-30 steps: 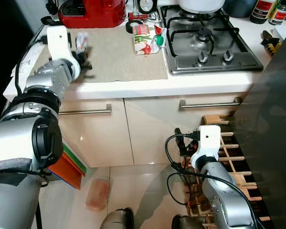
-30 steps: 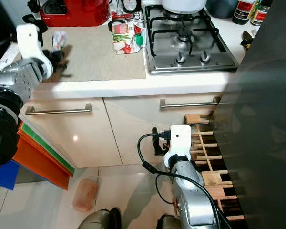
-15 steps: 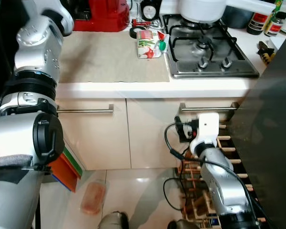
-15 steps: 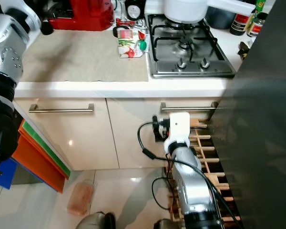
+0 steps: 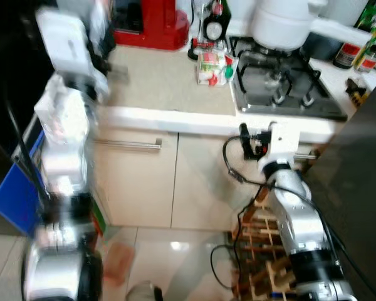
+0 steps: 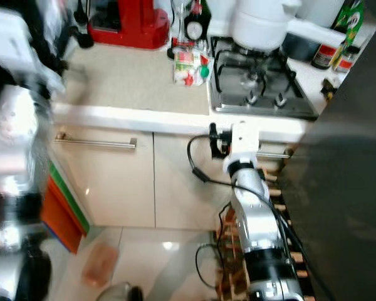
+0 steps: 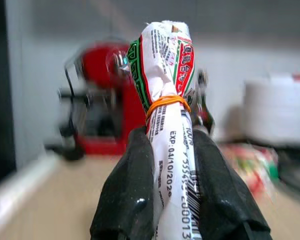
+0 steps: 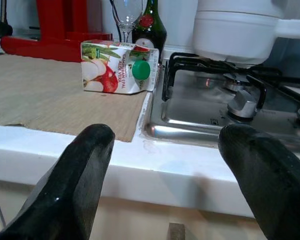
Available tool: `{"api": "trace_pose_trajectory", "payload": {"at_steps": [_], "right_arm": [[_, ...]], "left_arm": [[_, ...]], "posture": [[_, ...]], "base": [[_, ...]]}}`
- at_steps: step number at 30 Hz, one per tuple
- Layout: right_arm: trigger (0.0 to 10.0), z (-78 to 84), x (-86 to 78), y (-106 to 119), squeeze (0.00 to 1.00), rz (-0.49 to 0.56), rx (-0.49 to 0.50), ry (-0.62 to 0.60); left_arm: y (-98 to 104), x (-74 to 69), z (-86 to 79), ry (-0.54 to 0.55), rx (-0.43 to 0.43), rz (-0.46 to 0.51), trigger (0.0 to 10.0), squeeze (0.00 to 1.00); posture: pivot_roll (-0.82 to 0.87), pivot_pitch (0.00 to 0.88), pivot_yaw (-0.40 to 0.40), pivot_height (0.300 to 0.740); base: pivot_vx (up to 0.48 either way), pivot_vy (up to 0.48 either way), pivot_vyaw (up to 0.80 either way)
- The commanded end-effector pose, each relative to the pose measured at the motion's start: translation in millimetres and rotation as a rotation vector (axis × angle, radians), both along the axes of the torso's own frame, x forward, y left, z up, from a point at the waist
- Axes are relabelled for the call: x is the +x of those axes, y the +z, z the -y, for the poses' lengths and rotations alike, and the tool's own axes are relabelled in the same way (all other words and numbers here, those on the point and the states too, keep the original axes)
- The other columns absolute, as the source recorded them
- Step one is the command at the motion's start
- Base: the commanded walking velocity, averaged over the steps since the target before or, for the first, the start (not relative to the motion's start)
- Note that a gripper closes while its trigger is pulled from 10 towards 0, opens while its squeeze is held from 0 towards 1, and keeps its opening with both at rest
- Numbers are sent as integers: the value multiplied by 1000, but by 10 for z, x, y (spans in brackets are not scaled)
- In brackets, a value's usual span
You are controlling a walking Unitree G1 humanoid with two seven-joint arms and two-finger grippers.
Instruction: Restocking fridge
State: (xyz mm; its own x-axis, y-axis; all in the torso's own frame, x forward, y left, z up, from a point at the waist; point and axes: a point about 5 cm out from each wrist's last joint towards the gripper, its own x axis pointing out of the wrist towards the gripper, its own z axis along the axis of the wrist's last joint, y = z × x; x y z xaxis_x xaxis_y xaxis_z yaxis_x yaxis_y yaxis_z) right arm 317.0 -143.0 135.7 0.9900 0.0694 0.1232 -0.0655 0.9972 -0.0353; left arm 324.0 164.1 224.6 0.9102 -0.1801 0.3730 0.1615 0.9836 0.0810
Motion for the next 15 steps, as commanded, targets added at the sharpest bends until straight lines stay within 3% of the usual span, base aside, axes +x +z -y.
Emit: {"api": "trace_pose_trajectory", "payload": {"at_steps": [1, 3, 5, 6, 7, 9, 15], "right_arm": [[10000, 135, -35, -29, 27, 0, 3, -58], [10000, 179, -92, -54, 31, 4, 40, -71], [10000, 188, -107, -61, 31, 6, 47, -72], [10000, 217, -200, -90, 27, 6, 62, -80], [10000, 217, -200, -90, 27, 6, 62, -80], [10000, 271, -311, -123, 35, 3, 55, -103], [10000, 395, -557, -267, 43, -52, 23, -136]], "left_arm": [[166, -136, 152, -58, -14, 78, 0, 0], [-29, -236, 227, -95, -25, 9, 0, 0], [-81, -264, 243, -96, -14, -9, 0, 0], [-409, -314, 232, -104, -20, -140, 0, 0], [-409, -314, 232, -104, -20, -140, 0, 0], [-670, -383, 215, -93, -22, -248, 0, 0], [-860, -505, 186, -72, -43, -334, 0, 0]], "posture": [[131, 0, -71, 740], [129, 0, -66, 740], [128, 0, -64, 740], [120, 0, -51, 740], [120, 0, -51, 740], [116, 0, -45, 740], [84, 0, -28, 740]], "base": [[0, 0, 0], [0, 0, 0], [0, 0, 0], [0, 0, 0], [0, 0, 0], [0, 0, 0], [0, 0, 0]]}}
